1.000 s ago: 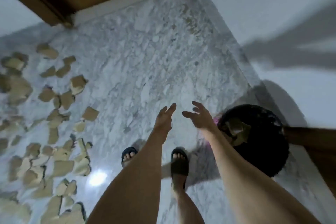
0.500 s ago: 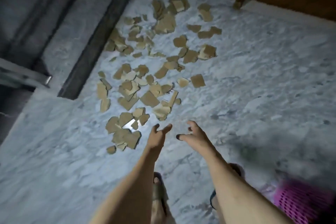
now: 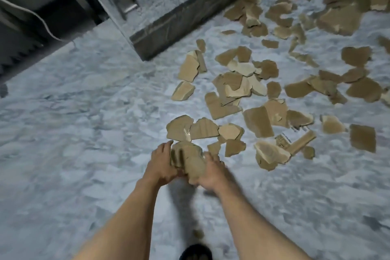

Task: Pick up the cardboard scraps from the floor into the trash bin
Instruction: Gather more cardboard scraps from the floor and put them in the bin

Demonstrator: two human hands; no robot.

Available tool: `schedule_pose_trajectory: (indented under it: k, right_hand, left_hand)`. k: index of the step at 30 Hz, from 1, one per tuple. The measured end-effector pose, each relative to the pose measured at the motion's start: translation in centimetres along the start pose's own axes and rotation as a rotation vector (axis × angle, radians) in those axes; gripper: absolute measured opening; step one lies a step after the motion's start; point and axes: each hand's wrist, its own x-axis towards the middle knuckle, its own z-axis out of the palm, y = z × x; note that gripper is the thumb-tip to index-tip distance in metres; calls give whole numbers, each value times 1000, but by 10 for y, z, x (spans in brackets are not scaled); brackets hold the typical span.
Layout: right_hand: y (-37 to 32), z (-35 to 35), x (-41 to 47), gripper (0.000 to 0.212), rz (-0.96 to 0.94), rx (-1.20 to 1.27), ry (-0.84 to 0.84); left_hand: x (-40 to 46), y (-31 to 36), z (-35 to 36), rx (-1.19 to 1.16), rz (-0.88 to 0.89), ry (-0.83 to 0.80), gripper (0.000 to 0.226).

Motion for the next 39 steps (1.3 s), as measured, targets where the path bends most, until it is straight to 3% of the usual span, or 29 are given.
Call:
schedule_pose_trajectory:
  k: [3,6,9,12,14,18,21,25,27,31,35,39]
  right_hand:
    - [15,36,58,108,-26,-199,123]
    - [25,64,83,105,-86,-332,364]
    - [27,73,93,82,-133,-127,348]
    - [24,62,100,63,-160,-17,291]
    - [20,49,102,55,-196,-16,271]
    - [16,26,96,68,-265,-114,244]
    - [13,11,87,72,-278,-71,159]
    - [15,-12,89,91,-244,-4,44]
    - [22,-31,92,80,-231,7,54]
    - [38,-65,95,29,-199,53,141]
    - [44,-80,112,32,-169,108,255]
    - [38,-83,124,40,-140,112,264]
  left_hand:
    - [67,-33,39,256,128,0,118]
    - [98,-51,70,372,170,82,124]
    - [108,-59,67,200,177,93,112]
    - [102,-63,58,-120,119,92,72]
    - [95,-65,56,-275,78,147,56]
    - [72,-62,55,-517,32,191,33]
    - [57,-60,52,-734,31,159,34]
    - [50,-71,50,-783,16,181,29]
    - [50,-77,50,-780,-9,195,28]
    - [50,-68,52,-843,-52,165,30]
    - [66,-49,41,-904,-91,215,23]
    - [90,-44,14,-841,-118,227,10]
